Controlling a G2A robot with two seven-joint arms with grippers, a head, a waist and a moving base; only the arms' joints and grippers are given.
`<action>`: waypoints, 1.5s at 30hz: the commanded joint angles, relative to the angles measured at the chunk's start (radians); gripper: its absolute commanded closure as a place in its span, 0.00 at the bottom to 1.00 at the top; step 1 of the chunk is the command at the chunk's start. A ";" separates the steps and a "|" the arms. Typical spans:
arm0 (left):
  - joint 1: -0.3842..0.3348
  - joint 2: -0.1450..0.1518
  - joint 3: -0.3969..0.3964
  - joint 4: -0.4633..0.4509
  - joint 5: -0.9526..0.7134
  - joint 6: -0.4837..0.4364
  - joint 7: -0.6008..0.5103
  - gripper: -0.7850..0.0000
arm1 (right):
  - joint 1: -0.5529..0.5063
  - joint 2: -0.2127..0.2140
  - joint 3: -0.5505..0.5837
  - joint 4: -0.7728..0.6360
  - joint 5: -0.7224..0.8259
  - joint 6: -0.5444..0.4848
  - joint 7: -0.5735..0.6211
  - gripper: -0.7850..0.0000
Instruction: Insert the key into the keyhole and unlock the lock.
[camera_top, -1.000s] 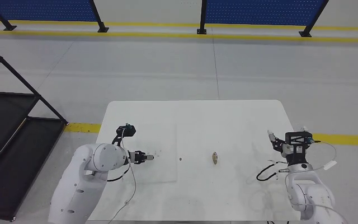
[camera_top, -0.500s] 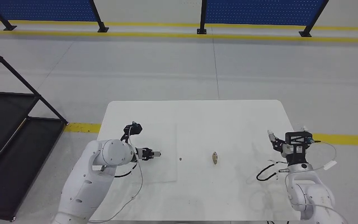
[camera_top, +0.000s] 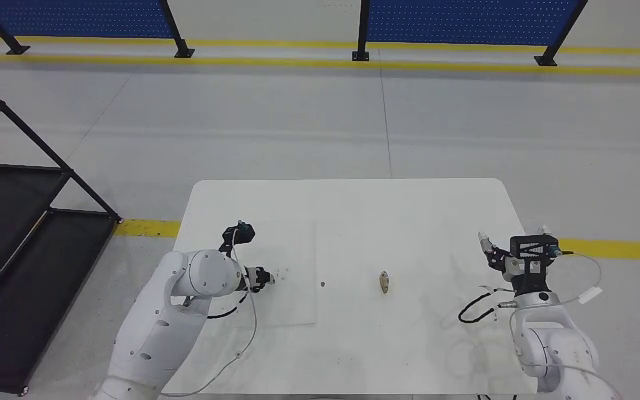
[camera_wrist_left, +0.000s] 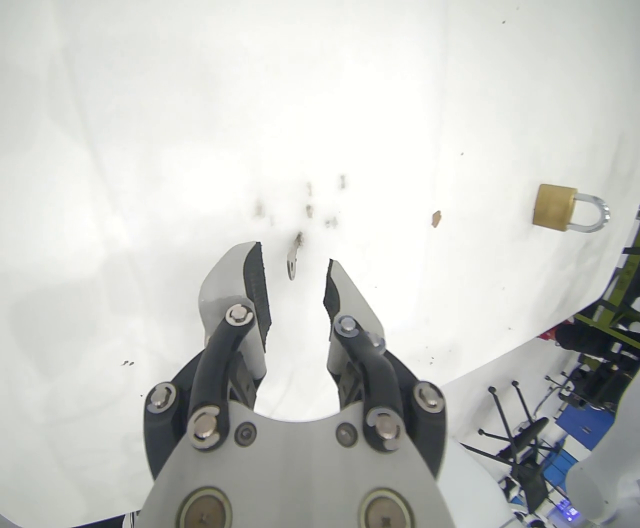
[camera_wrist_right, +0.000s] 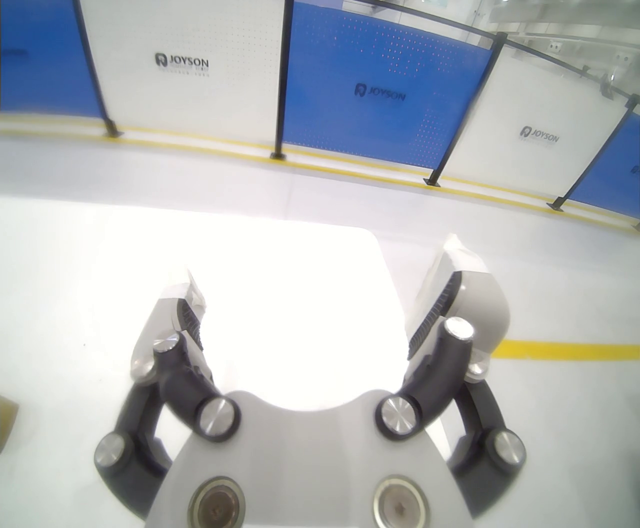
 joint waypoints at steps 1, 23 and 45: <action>-0.002 0.001 0.004 0.003 -0.001 0.001 0.000 0.67 | 0.000 0.000 0.000 0.000 0.000 0.000 0.000 0.00; -0.043 0.007 0.047 0.051 -0.008 0.013 0.005 1.00 | 0.000 0.000 0.000 0.000 0.000 0.000 0.000 0.00; 0.065 0.027 -0.034 -0.191 -0.053 -0.067 0.085 1.00 | 0.000 0.000 0.000 0.000 0.000 0.000 0.000 0.00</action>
